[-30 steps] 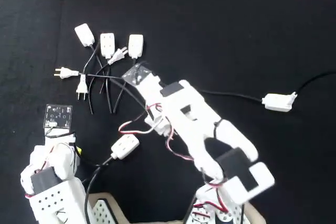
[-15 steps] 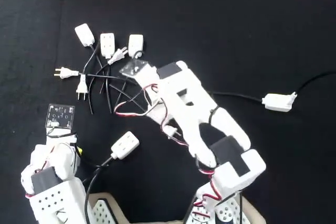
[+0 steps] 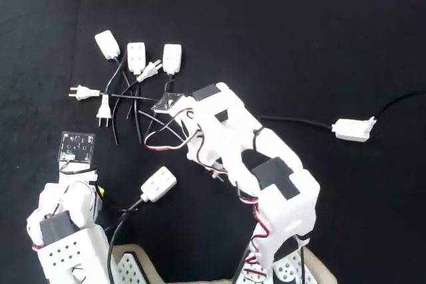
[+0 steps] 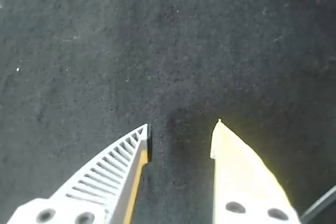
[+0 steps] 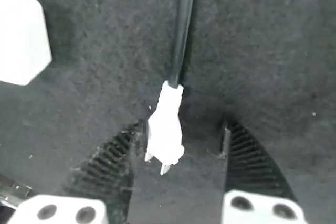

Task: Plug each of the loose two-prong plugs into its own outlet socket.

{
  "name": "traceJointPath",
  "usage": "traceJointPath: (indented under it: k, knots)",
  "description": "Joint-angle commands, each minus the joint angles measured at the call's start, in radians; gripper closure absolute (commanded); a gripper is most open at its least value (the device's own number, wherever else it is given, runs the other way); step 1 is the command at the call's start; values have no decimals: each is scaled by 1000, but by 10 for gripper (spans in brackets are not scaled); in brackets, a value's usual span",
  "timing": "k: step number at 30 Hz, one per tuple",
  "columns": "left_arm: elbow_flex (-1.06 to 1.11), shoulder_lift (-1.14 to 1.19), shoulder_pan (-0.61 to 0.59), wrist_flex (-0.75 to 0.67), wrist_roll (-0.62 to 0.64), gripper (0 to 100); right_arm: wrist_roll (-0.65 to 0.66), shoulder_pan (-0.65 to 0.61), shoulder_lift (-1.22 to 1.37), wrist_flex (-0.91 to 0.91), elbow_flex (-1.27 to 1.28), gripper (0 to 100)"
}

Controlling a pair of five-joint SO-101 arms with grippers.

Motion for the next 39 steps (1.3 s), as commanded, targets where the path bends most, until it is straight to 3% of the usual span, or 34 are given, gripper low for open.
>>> traceJointPath:
  k: [1,7,20,26,31,39]
  knots:
    - [-7,-6,12,-18,-11,802,6,-11,28,-18,12,789]
    - [-7,-6,13,-18,-12,802,-2,-20,27,-60,41,982]
    - [-2,-6,15,-18,-12,802,-143,-49,-59,6,22,986]
    - [-2,-6,13,-18,-12,802,-57,-89,-58,20,19,980]
    - [-2,-6,12,-18,-12,802,-52,-127,28,21,-27,849]
    - [-2,-6,10,-18,-12,802,3,-132,306,212,-360,840]
